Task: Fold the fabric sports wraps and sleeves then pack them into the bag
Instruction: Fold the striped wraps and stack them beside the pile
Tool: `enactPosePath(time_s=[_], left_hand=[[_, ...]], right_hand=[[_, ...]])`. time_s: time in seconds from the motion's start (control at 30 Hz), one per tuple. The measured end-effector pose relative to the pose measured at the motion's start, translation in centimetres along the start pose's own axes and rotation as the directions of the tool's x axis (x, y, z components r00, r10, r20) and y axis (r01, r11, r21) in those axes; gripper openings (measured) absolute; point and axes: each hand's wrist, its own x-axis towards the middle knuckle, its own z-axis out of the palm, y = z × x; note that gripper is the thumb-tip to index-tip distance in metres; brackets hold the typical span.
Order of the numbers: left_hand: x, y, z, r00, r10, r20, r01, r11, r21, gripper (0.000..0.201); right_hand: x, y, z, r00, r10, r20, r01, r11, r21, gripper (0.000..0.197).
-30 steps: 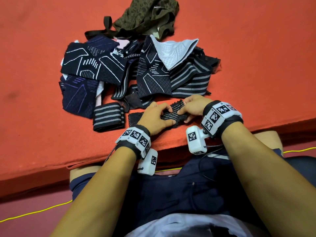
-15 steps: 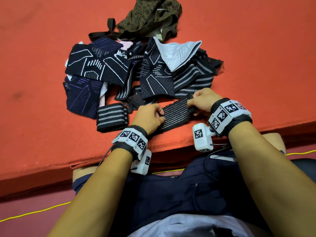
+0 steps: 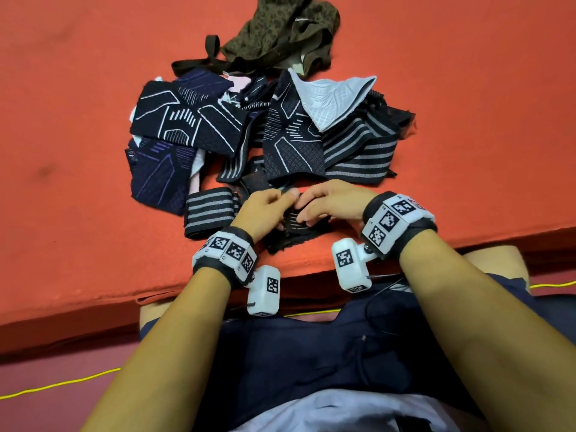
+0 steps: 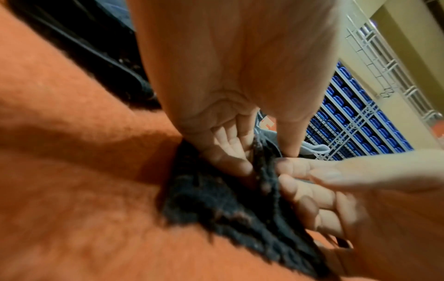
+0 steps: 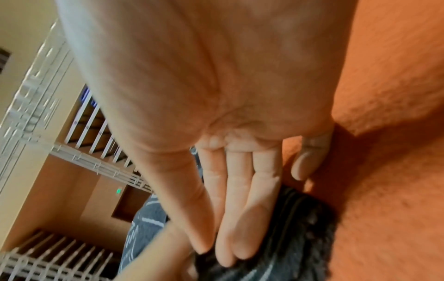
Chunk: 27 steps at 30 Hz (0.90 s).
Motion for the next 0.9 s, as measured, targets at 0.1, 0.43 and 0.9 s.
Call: enactPosePath(time_s=[0.1,0.43,0.9], left_hand=[[-0.2,-0.2,-0.2,0.996,0.085,-0.033,-0.074,0.961,0.266,0.019],[-1.1,-0.2,-2.0,0.994,0.015,-0.104,0.034,0.890,0.455,0.018],[-1.4,-0.6,-2.0,0.985,-0.029,-0.170,0.136,0.735,0.664,0.057]], right_hand=[[-0.5,0.5,-0.5,1.000,-0.021,-0.018,0.025,0.973,0.229,0.020],[2.3,0.1,0.6,0.998,0.050,-0.044,-0.055,0.991,-0.124,0.033],[2.9,-0.2,1.7,0.971,0.089,-0.220,-0.193,0.838,-0.510,0.040]])
